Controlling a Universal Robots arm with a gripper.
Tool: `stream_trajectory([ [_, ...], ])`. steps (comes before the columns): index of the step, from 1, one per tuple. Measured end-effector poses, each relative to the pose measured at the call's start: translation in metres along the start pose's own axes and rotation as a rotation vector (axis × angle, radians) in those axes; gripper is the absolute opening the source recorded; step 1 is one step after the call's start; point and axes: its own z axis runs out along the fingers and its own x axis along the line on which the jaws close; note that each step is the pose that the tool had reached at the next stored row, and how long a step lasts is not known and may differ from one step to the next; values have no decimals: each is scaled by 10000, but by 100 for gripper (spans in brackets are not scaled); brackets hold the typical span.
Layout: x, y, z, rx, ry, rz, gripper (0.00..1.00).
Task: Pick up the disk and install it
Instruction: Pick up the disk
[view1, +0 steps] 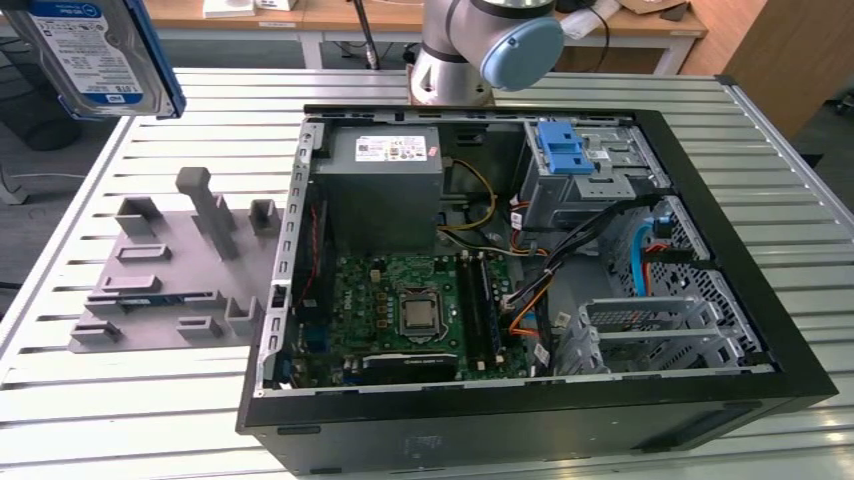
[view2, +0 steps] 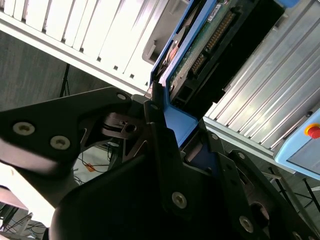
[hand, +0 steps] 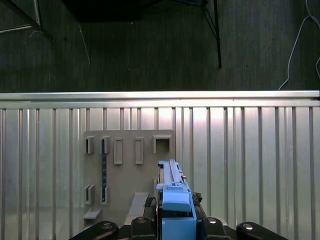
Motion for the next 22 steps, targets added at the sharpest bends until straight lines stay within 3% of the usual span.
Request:
stream_trajectory([
  [22,-1,-28,0,0,0,0,36],
])
